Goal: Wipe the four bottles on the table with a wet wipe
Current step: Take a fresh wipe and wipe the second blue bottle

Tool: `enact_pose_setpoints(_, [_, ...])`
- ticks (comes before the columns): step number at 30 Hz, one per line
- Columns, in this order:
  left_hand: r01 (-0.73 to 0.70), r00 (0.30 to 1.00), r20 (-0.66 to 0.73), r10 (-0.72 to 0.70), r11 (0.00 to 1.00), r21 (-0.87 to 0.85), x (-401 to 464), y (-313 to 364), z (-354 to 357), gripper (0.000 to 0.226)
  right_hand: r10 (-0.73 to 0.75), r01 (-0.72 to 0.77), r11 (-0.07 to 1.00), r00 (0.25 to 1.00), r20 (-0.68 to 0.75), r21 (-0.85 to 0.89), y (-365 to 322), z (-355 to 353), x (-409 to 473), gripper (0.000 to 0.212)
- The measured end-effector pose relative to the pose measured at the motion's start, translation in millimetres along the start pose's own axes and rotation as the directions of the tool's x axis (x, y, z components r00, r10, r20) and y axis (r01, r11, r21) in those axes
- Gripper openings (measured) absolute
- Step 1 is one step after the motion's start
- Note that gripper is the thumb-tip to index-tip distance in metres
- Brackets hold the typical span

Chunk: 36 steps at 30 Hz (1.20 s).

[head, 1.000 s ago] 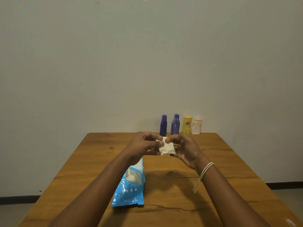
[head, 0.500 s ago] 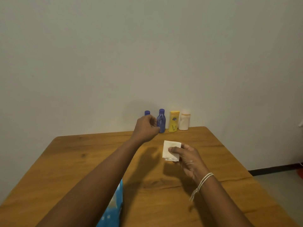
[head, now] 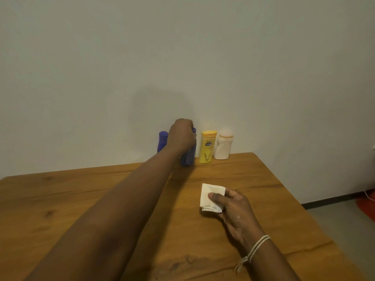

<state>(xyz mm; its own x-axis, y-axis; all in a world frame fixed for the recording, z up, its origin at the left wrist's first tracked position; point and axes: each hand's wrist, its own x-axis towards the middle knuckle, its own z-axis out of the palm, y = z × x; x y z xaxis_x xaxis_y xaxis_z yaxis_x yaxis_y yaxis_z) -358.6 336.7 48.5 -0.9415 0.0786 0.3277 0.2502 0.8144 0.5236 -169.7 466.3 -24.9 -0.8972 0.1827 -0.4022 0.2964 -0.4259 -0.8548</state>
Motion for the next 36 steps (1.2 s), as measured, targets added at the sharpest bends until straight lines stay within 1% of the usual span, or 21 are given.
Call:
enact_pose_setpoints(4, [0.011,1.0,-0.001,-0.012,0.99,-0.139,-21,6,-6,0.019,0.009,-0.008,0.998,1.0,-0.01,0.07,-4,0,-4,0.022])
enact_pose_setpoints(6, [0.007,1.0,0.011,-0.005,0.978,-0.208,-39,9,-14,0.032,0.018,-0.014,0.991,0.999,-0.027,0.132,-10,1,-11,0.024])
enact_pose_setpoints(8, [0.0,0.998,0.056,0.017,0.956,-0.294,-63,13,-25,0.048,0.0,0.006,0.983,0.999,-0.032,0.182,-24,0,-26,0.025])
enact_pose_setpoints(9, [-0.01,0.995,0.093,0.043,0.943,-0.332,-77,16,-33,0.05,-0.042,0.047,0.98,0.999,-0.033,0.193,-33,-1,-34,0.023])
enact_pose_setpoints(11, [-0.064,0.981,0.151,0.124,0.934,-0.351,-104,20,-48,0.045,-0.157,0.164,0.975,0.986,-0.053,0.148,-51,0,-52,0.017])
enact_pose_setpoints(12, [-0.094,0.973,0.168,0.161,0.932,-0.35,-119,23,-58,0.041,-0.261,0.264,0.964,0.961,-0.088,0.032,-58,0,-61,0.015])
enact_pose_setpoints(13, [-0.116,0.964,0.184,0.191,0.927,-0.356,-136,27,-68,0.038,-0.407,0.385,0.906,0.906,-0.113,-0.175,-64,1,-70,0.013])
enact_pose_setpoints(14, [-0.137,0.955,0.201,0.22,0.923,-0.36,-151,32,-77,0.036,-0.562,0.49,0.78,0.822,-0.09,-0.389,-69,4,-81,0.014])
enact_pose_setpoints(15, [-0.163,0.944,0.214,0.253,0.917,-0.364,-167,37,-86,0.035,-0.685,0.569,0.624,0.728,-0.025,-0.536,-72,8,-93,0.016])
enact_pose_setpoints(16, [-0.183,0.934,0.22,0.28,0.907,-0.379,-179,42,-93,0.039,-0.749,0.623,0.493,0.659,0.068,-0.608,-74,14,-103,0.016])
enact_pose_setpoints(18, [-0.191,0.931,0.21,0.3,0.888,-0.419,-205,54,-111,0.051,-0.756,0.688,0.258,0.581,0.302,-0.679,-75,24,-126,0.017])
enact_pose_setpoints(20, [-0.206,0.935,0.176,0.309,0.873,-0.441,-222,62,-128,0.057,-0.688,0.726,0.026,0.511,0.515,-0.687,-71,29,-145,0.025])
enact_pose_setpoints(21, [-0.209,0.934,0.169,0.314,0.866,-0.454,-227,63,-135,0.058,-0.666,0.75,-0.031,0.477,0.574,-0.66,-69,29,-152,0.027])
enact_pose_setpoints(23, [-0.206,0.933,0.171,0.316,0.861,-0.464,-236,64,-153,0.061,-0.626,0.787,-0.102,0.424,0.655,-0.608,-70,23,-170,0.029])
enact_pose_setpoints(25, [-0.2,0.932,0.179,0.316,0.858,-0.473,-243,64,-169,0.065,-0.589,0.811,-0.151,0.385,0.711,-0.565,-73,15,-188,0.03])
enact_pose_setpoints(26, [-0.189,0.929,0.188,0.319,0.844,-0.502,-246,65,-176,0.066,-0.594,0.825,-0.153,0.364,0.718,-0.544,-74,11,-194,0.03])
enact_pose_setpoints(29, [-0.082,0.924,0.239,0.299,0.765,-0.638,-256,70,-197,0.063,-0.702,0.877,-0.084,0.285,0.653,-0.473,-76,4,-213,0.031])
enact_pose_setpoints(31, [-0.034,0.924,0.248,0.292,0.708,-0.706,-258,72,-207,0.052,-0.734,0.895,-0.093,0.235,0.638,-0.437,-71,3,-223,0.033])
enact_pose_setpoints(32, [-0.043,0.927,0.227,0.3,0.684,-0.728,-259,73,-211,0.043,-0.735,0.899,-0.108,0.216,0.643,-0.425,-66,0,-229,0.033])
enact_pose_setpoints(34, [-0.052,0.936,0.191,0.297,0.652,-0.757,-261,72,-219,0.031,-0.729,0.901,-0.118,0.207,0.652,-0.418,-51,-9,-240,0.034])
enact_pose_setpoints(36, [-0.021,0.943,0.198,0.268,0.641,-0.767,-263,72,-226,0.028,-0.714,0.899,-0.107,0.227,0.662,-0.424,-28,-20,-251,0.034])
